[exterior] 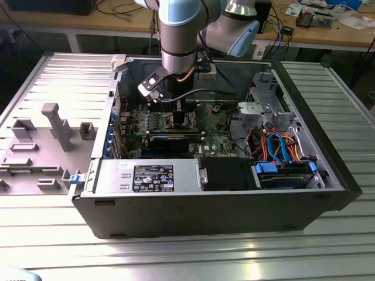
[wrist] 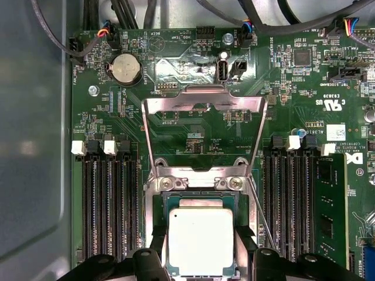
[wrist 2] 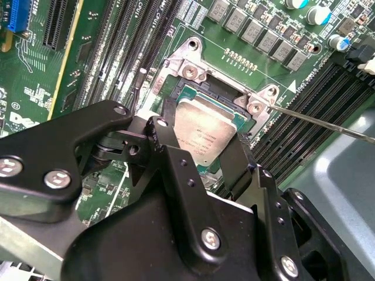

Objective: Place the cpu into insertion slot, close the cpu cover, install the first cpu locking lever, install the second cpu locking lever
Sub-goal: 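Place the cpu into insertion slot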

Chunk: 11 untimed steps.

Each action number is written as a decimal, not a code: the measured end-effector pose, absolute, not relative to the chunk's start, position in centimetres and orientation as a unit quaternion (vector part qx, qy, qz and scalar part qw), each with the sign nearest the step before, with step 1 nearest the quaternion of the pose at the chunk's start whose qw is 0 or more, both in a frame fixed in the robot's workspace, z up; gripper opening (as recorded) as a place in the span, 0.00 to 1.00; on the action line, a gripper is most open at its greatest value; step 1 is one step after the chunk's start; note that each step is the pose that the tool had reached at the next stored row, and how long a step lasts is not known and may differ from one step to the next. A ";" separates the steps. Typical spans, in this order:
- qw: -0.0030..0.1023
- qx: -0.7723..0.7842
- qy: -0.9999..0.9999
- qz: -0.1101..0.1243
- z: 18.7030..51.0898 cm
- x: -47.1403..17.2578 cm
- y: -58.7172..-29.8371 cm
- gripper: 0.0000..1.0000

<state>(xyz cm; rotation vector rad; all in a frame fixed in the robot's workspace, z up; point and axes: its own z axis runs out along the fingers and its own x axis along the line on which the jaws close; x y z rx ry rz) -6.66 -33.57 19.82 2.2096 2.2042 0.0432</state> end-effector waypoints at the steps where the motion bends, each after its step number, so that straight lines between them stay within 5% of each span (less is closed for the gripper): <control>1: 0.010 0.708 0.706 0.014 19.8 -6.7 -33.6 0.54; 11: 0.010 0.708 0.706 0.014 19.9 -6.7 -33.6 0.62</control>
